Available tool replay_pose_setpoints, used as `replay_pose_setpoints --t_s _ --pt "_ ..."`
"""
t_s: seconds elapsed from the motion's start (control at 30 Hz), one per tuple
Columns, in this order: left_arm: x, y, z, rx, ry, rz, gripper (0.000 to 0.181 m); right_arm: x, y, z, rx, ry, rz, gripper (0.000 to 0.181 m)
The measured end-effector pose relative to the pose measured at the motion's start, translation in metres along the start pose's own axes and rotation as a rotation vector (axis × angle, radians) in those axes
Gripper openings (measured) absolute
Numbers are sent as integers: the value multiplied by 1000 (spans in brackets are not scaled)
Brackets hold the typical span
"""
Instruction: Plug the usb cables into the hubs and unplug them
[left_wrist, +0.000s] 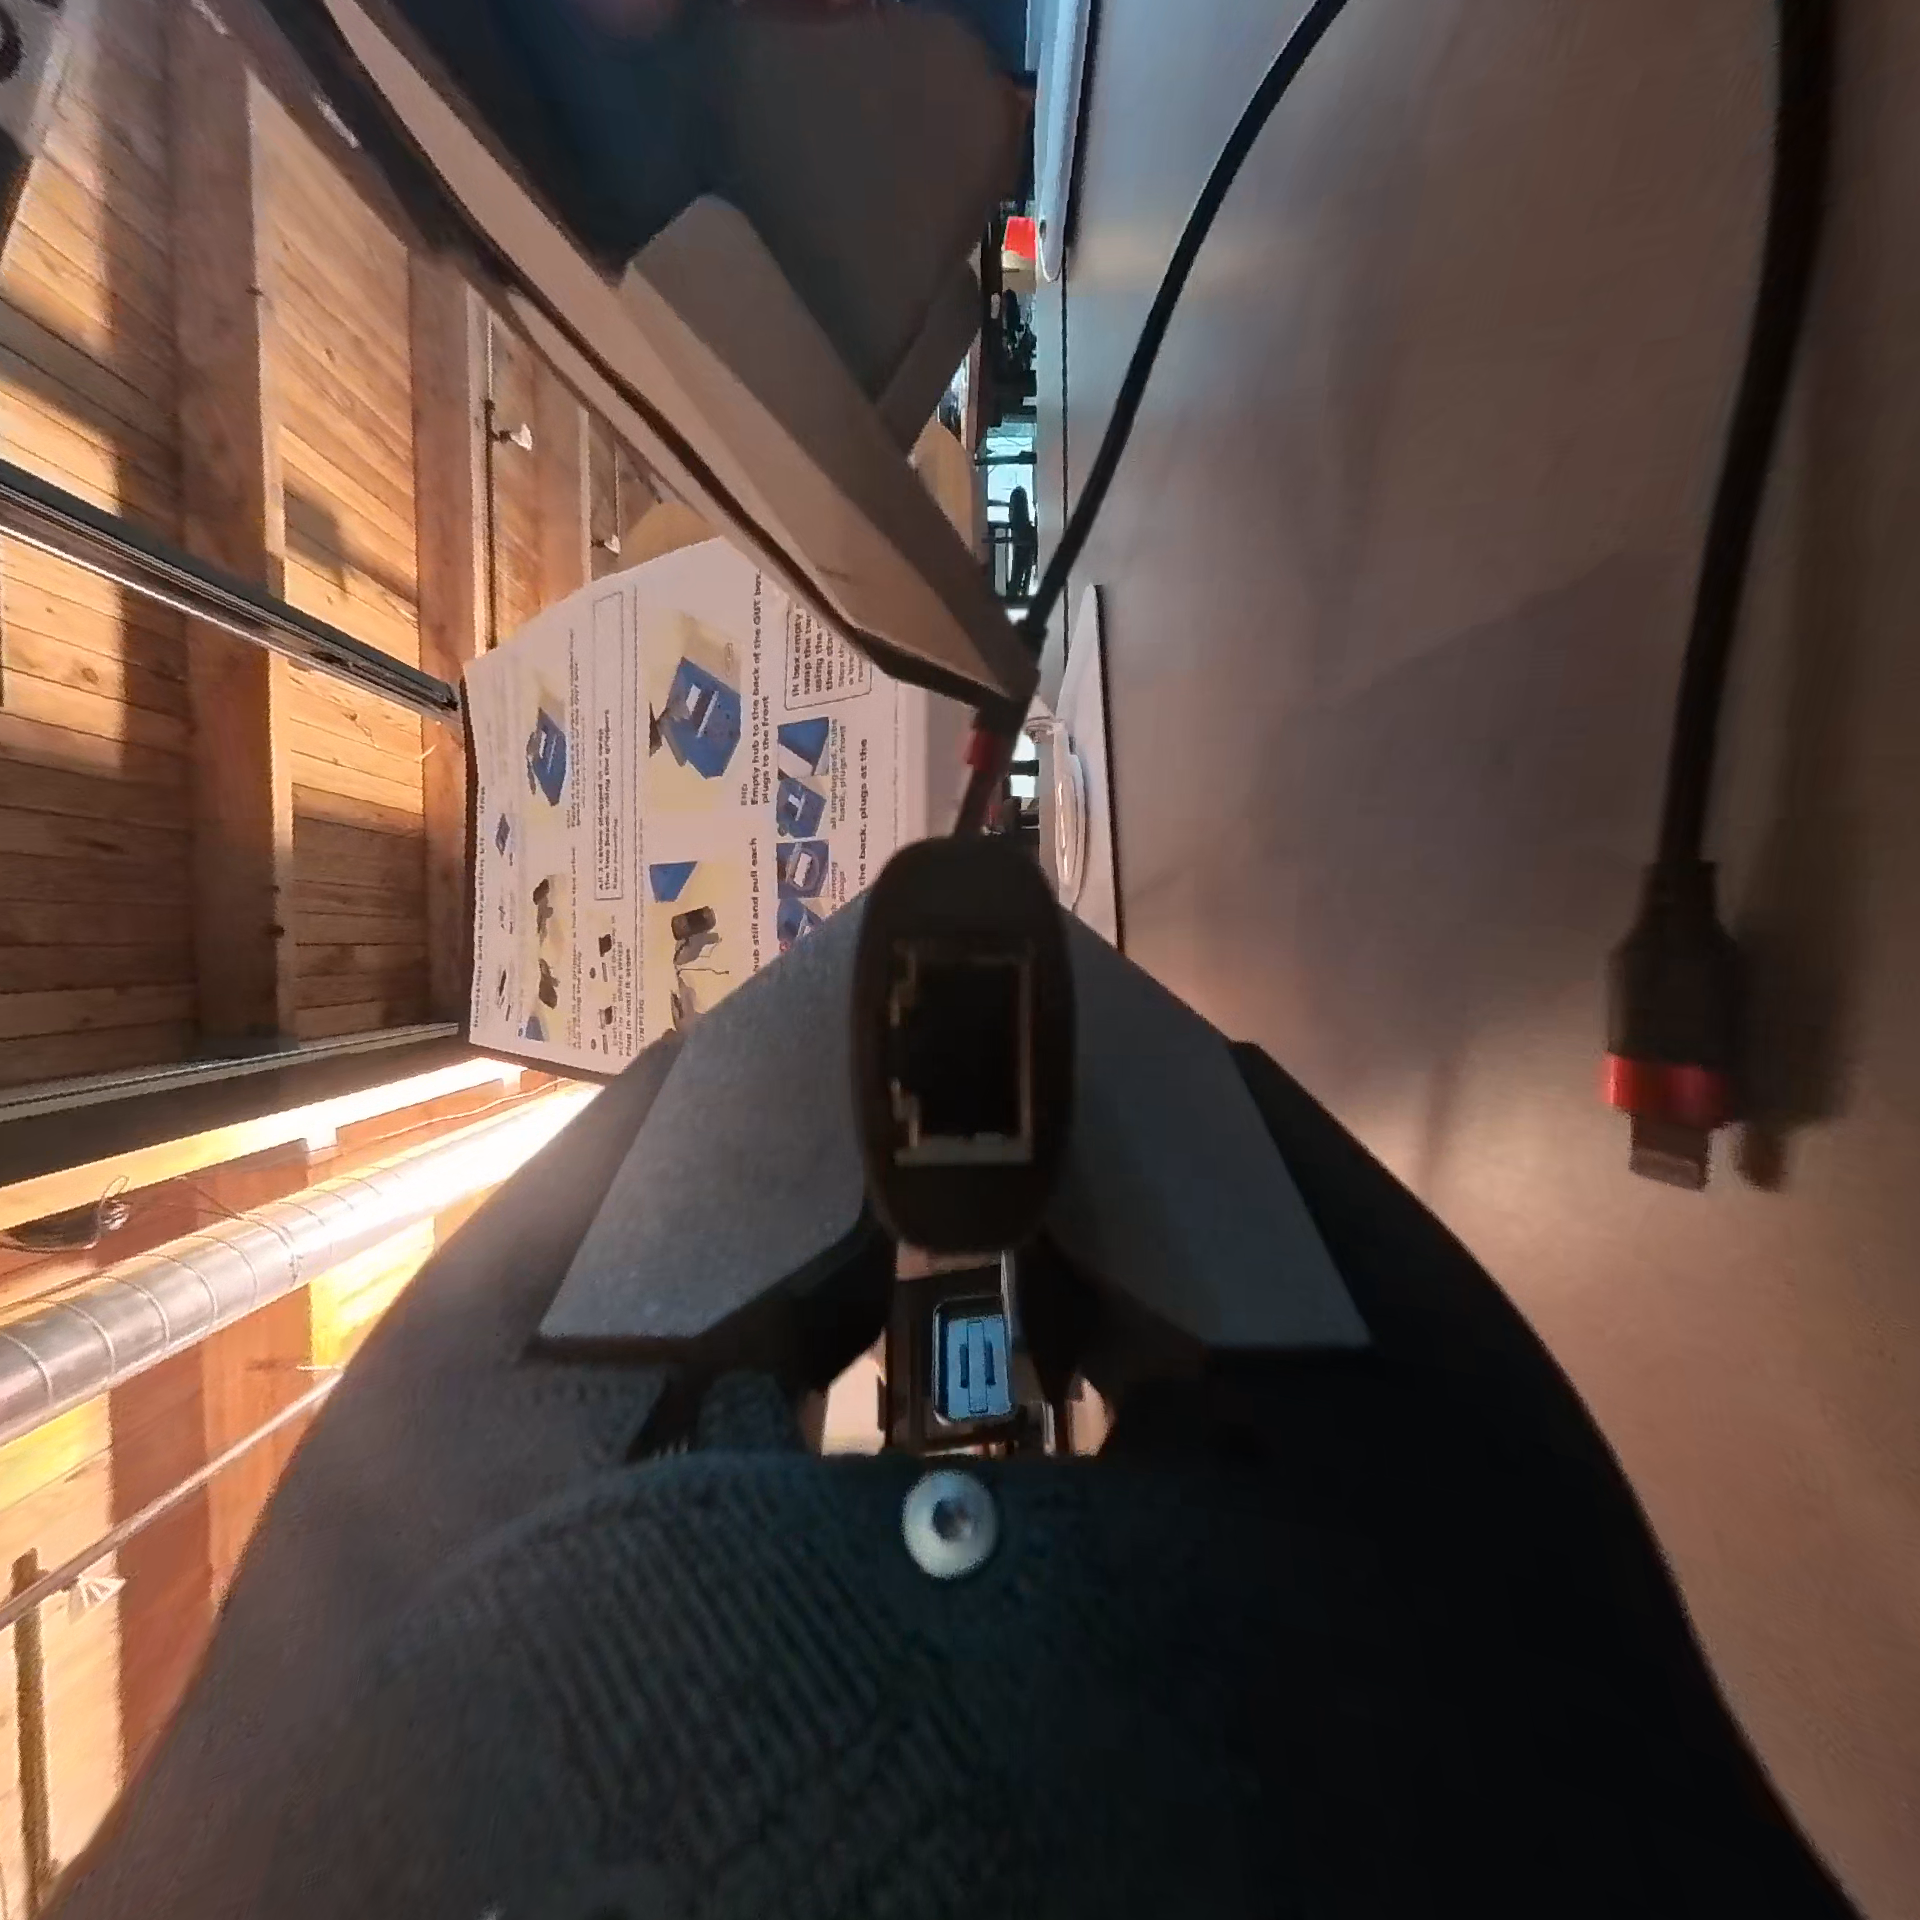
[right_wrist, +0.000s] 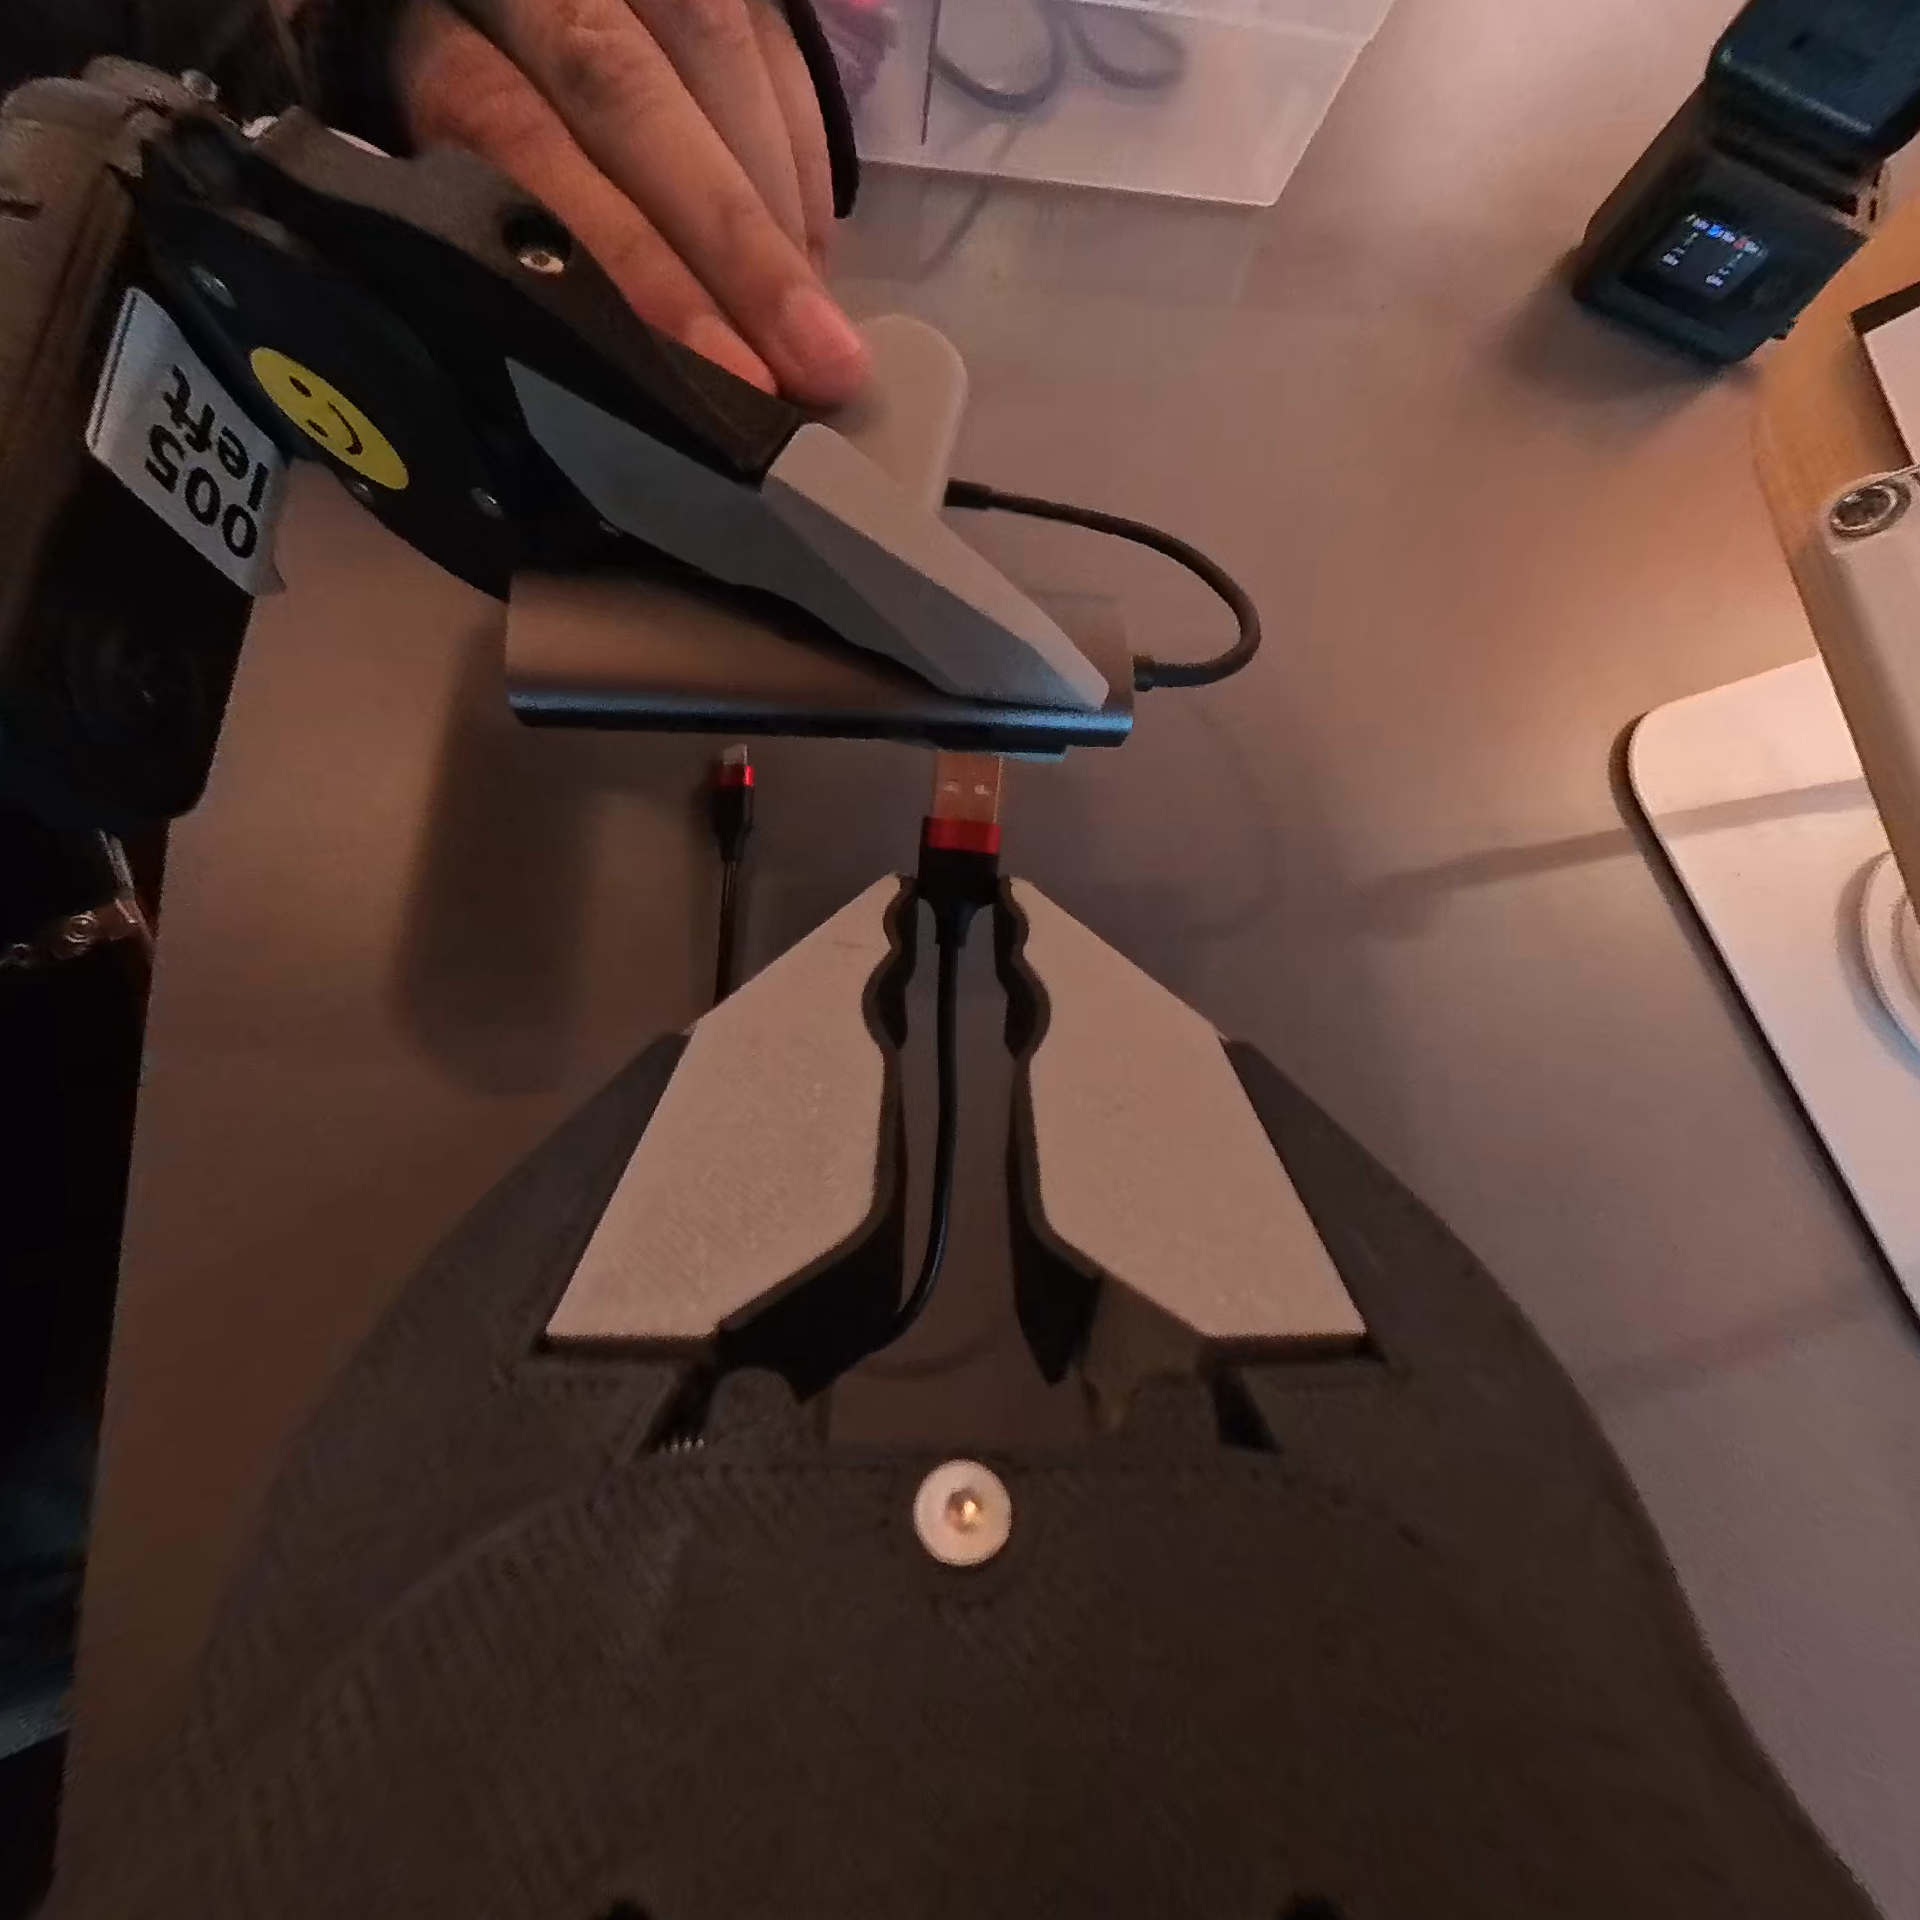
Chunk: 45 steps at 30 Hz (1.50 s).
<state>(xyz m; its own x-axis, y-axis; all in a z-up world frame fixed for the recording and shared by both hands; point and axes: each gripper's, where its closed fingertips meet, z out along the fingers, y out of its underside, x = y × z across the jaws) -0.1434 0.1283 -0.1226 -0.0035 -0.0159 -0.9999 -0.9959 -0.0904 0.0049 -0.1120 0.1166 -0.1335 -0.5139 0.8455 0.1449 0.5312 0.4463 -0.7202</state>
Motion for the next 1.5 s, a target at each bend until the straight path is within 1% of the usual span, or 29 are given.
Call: replay_pose_setpoints --t_s 0.17,0.4,0.63,0.87,1.03,1.23,1.5 --pt "7 -5 1 3 10 57 15 -1 4 2 -33 11 -20 11" --pt "6 -7 1 2 3 73 16 -5 5 3 -48 4 -46 11" --pt "12 -13 0 11 21 104 15 -8 13 7 -105 37 -145 11" --pt "10 -14 0 9 7 109 15 -11 10 2 -79 1 -112 11" --pt "13 -19 -1 23 14 133 15 -16 12 -2 -67 -73 -71 12" --pt "16 -22 -1 19 17 169 15 -17 19 7 -131 -49 -93 11" --pt "17 -22 0 16 21 170 15 -17 16 -1 -99 -66 -79 11"
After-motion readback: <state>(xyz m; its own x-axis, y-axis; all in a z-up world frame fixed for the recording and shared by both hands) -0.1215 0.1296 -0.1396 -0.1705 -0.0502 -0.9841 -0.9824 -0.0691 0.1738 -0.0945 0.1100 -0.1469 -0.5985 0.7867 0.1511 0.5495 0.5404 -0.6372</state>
